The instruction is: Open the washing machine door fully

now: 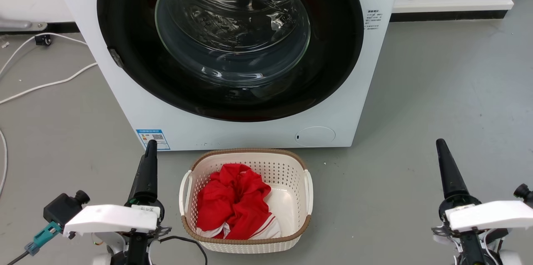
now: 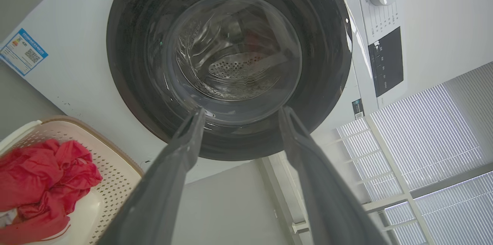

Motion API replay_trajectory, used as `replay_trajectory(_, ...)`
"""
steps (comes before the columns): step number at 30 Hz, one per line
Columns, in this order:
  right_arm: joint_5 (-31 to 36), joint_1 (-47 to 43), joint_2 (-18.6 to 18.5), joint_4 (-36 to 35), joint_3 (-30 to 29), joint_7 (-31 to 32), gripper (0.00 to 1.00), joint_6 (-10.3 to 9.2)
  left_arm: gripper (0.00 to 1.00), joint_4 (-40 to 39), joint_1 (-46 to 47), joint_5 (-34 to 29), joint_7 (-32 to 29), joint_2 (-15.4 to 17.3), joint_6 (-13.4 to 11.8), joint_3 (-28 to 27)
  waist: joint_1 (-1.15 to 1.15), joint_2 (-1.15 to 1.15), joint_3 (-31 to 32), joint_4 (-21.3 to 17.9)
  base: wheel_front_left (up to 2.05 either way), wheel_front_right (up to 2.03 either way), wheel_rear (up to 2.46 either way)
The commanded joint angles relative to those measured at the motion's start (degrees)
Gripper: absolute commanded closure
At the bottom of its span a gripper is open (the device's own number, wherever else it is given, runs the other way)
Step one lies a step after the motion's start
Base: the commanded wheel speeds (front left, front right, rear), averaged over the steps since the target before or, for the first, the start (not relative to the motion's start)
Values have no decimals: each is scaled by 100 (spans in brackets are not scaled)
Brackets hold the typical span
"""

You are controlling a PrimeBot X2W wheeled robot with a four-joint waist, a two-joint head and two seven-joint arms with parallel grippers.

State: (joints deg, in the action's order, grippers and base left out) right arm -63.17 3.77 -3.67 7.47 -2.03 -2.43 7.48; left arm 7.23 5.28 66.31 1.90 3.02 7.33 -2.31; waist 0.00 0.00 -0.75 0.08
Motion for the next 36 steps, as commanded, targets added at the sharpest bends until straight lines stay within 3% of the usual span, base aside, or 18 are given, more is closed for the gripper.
replay_trajectory(1,313,61,-9,-159,23,-51,0,1,0,-129,174,-226,62,22,11,16,0,0,-3,2,0,0,0)
replay_trajectory(16,2281,-76,13,-349,98,-334,0,1,0,-133,207,-1795,353,14,13,207,0,0,-7,27,0,0,0)
replay_trajectory(36,3874,-144,37,-370,200,-573,0,1,0,-101,132,-3445,672,5,-121,310,0,0,12,55,0,0,0)
